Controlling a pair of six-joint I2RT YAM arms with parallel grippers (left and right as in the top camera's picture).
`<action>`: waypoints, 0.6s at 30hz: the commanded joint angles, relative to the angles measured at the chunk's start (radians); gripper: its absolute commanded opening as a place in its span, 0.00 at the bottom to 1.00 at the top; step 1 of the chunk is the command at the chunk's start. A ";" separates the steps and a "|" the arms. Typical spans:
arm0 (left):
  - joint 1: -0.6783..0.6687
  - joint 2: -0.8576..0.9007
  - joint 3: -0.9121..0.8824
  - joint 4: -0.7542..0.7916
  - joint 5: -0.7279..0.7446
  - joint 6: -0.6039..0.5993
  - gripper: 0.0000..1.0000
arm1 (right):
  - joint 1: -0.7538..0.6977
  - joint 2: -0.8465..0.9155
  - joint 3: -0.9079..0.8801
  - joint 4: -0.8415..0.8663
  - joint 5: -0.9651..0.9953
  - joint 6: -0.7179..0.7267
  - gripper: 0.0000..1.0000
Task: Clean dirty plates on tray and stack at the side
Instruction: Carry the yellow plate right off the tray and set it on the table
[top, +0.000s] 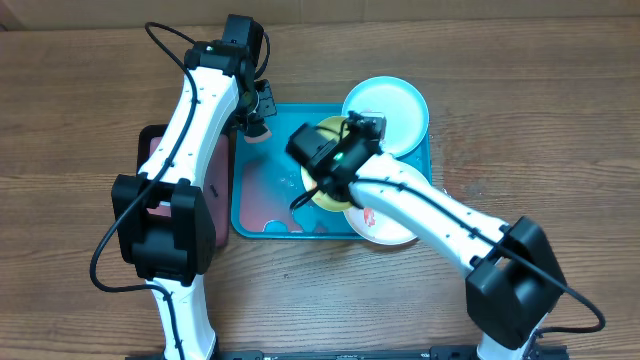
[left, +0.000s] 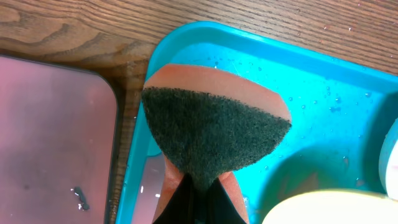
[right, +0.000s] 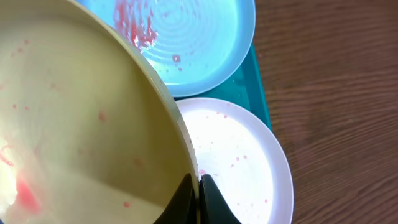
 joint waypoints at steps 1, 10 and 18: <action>0.003 -0.003 -0.008 0.001 -0.019 0.021 0.04 | -0.071 -0.037 0.020 0.026 -0.185 -0.080 0.04; 0.003 -0.003 -0.008 0.004 -0.019 0.021 0.04 | -0.293 -0.056 0.020 0.109 -0.582 -0.246 0.04; 0.003 -0.003 -0.008 -0.007 -0.019 0.037 0.04 | -0.579 -0.066 0.020 0.098 -0.848 -0.367 0.04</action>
